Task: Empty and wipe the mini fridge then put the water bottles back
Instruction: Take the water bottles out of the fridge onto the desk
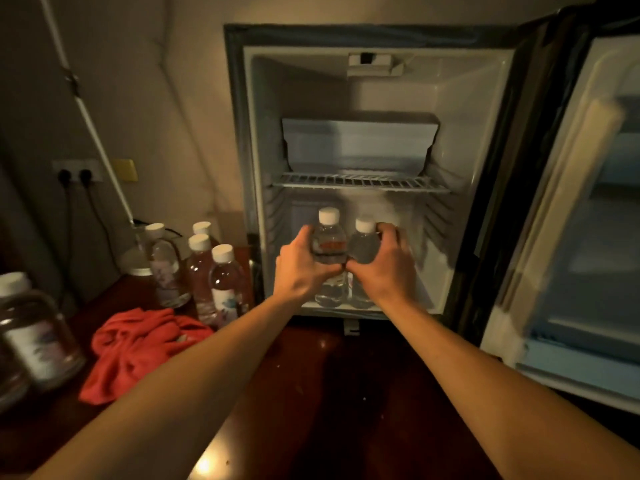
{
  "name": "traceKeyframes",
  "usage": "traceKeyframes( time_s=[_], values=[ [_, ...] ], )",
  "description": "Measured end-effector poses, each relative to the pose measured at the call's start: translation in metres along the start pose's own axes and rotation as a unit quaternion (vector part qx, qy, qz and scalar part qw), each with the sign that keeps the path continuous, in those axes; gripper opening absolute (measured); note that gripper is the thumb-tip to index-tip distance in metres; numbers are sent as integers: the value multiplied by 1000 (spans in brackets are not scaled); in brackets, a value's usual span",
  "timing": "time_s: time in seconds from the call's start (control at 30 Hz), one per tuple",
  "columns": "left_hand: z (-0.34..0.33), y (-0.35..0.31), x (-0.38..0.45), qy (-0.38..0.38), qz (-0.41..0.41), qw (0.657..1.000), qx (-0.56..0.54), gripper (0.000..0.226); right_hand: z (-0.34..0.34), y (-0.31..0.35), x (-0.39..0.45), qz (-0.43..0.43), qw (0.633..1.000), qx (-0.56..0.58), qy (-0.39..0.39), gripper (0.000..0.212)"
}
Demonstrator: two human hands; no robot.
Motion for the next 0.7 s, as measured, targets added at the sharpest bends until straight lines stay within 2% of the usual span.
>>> traceKeyframes(
  time_s=[0.3, 0.4, 0.57, 0.7],
  values=[
    [112, -16, -75, -53, -28, 995, 78, 75, 3, 81, -72, 92, 995, 38, 20, 93],
    [152, -12, -102, -71, -38, 993, 83, 75, -2, 118, -98, 121, 988, 87, 29, 88],
    [231, 3, -147, -130, -27, 984, 117, 64, -23, 185, -139, 169, 972, 145, 78, 68],
    [292, 21, -176, -172, 4, 974, 149, 60, -40, 243, -170, 201, 953, 189, 121, 72]
  ],
)
Point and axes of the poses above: each hand's wrist, its own x-axis towards the middle knuckle, its own z-axis out of the back of the hand, y = z × x, the point moved 10 cm from there along x, towards the middle knuckle, and after that the axes turned 10 degrees about -x, right-handed, at the moved point
